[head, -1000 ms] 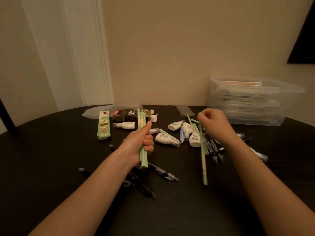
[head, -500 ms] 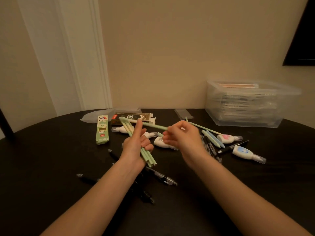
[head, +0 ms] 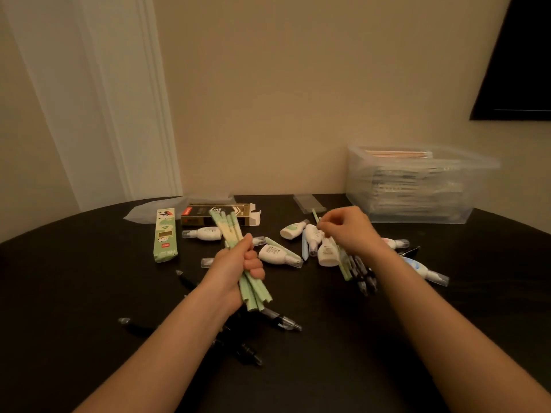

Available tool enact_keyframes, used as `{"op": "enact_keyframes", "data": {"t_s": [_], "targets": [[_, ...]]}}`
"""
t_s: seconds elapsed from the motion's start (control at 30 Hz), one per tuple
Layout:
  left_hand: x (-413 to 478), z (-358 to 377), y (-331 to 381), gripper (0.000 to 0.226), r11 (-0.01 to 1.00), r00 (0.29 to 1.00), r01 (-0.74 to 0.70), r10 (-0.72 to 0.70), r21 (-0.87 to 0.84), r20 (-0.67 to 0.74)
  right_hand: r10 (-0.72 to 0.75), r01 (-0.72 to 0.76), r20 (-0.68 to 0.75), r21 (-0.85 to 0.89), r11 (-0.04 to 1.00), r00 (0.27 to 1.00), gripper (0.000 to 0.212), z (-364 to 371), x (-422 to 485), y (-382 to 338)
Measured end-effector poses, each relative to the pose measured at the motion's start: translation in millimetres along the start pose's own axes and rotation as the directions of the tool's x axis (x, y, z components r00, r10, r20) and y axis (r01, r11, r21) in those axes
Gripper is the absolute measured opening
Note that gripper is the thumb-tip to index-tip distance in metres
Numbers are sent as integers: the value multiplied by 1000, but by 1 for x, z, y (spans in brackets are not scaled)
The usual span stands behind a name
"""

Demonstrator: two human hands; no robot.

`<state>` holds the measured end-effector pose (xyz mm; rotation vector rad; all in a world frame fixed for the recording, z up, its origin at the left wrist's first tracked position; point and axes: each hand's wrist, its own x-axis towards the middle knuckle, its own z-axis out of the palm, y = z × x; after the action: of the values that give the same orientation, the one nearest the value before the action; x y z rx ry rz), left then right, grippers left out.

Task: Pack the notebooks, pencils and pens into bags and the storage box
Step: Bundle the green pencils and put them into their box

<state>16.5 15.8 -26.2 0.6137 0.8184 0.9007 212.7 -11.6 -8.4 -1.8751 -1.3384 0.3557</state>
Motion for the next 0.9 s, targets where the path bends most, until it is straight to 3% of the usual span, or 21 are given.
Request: {"op": "enact_keyframes", "data": {"t_s": [0.1, 0.17, 0.4, 0.57, 0.67, 0.83, 0.9], "targets": [[-5, 0, 1, 16, 992, 995, 74, -80, 106, 55, 170, -161, 6, -283, 945, 985, 10, -1, 33, 30], [-6, 0, 1, 16, 985, 992, 95, -106, 141, 72, 214, -174, 68, -376, 910, 974, 10, 2, 42, 34], [-2, -1, 4, 17, 982, 990, 81, -99, 169, 101, 132, -16, 273, -389, 921, 953, 12, 22, 46, 18], [-2, -2, 5, 17, 981, 991, 69, -88, 180, 99, 166, -88, 132, -460, 884, 977, 19, 24, 62, 22], [-3, -2, 6, 17, 982, 991, 69, -88, 175, 101, 238, -142, 123, -520, 842, 963, 38, 25, 68, 22], [-1, -4, 8, 17, 983, 991, 69, -87, 168, 102, 252, -106, 119, -679, 726, 960, 43, 34, 74, 15], [0, -5, 9, 18, 985, 991, 68, -85, 159, 105, 308, -136, 144, -670, 729, 940, 46, 31, 77, 11]]}}
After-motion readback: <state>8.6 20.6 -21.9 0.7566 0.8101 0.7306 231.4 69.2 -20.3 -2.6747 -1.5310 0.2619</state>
